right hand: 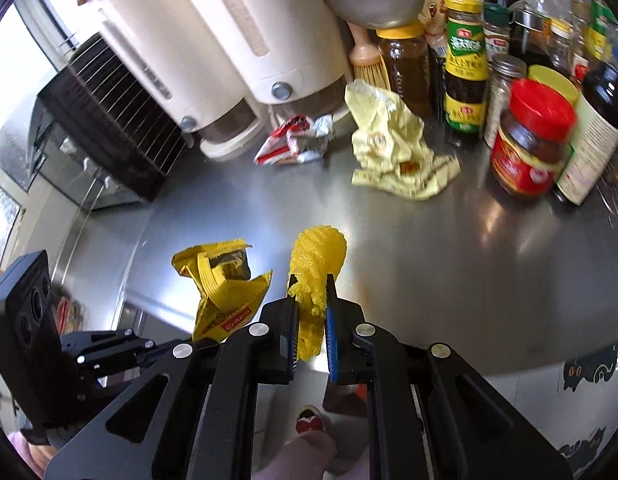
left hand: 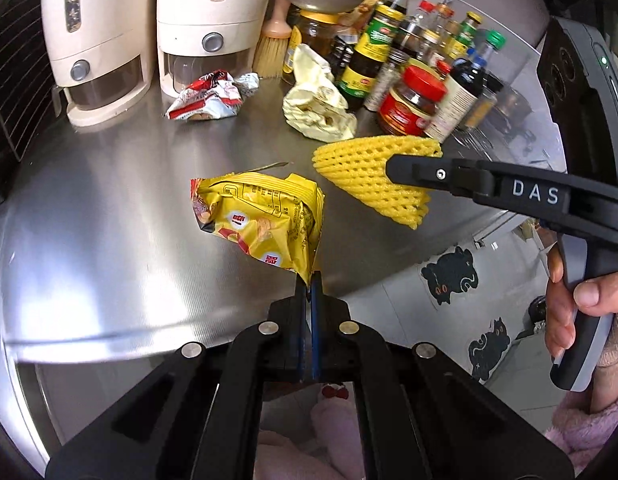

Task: Collect trash
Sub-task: 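Carry snack bag and foam net over the bin and open both tools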

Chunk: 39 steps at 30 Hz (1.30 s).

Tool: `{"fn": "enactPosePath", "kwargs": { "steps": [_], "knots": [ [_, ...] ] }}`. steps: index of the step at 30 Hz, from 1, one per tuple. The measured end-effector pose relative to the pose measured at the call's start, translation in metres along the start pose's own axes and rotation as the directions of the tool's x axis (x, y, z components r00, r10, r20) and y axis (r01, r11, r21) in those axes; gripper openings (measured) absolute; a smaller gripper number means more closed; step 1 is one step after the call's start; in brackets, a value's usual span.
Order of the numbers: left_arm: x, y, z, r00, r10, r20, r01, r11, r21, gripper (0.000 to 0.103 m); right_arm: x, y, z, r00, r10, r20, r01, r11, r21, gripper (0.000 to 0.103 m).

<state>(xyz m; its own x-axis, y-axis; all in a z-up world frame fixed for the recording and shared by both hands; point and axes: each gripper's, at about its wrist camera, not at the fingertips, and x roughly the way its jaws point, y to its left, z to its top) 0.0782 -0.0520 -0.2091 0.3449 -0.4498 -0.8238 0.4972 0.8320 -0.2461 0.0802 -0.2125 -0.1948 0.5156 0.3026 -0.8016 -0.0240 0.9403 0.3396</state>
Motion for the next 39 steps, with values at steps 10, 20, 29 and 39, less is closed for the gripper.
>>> {"fn": "enactPosePath", "kwargs": {
  "steps": [10,20,29,39],
  "knots": [
    [-0.024,-0.025,-0.062,1.0,-0.009,-0.017,0.009,1.0,0.002,0.0,-0.021,0.0,-0.072,0.997,0.038,-0.065,-0.037,0.999,0.009,0.013],
    [0.006,-0.023,-0.12,0.99,-0.037,-0.138,0.031,0.999,-0.042,0.0,0.007,-0.022,-0.136,0.98,0.015,-0.198,-0.003,0.998,0.061,0.013],
    [0.069,-0.009,-0.155,0.969,-0.056,-0.24,0.032,0.995,-0.1,0.0,0.062,-0.04,-0.17,0.959,-0.038,-0.28,0.066,0.994,0.092,0.013],
    [0.155,0.014,-0.182,0.948,-0.016,-0.318,-0.034,0.988,-0.151,0.0,0.143,-0.07,-0.198,0.936,-0.076,-0.343,0.137,0.978,0.156,0.013]
  ]
}}
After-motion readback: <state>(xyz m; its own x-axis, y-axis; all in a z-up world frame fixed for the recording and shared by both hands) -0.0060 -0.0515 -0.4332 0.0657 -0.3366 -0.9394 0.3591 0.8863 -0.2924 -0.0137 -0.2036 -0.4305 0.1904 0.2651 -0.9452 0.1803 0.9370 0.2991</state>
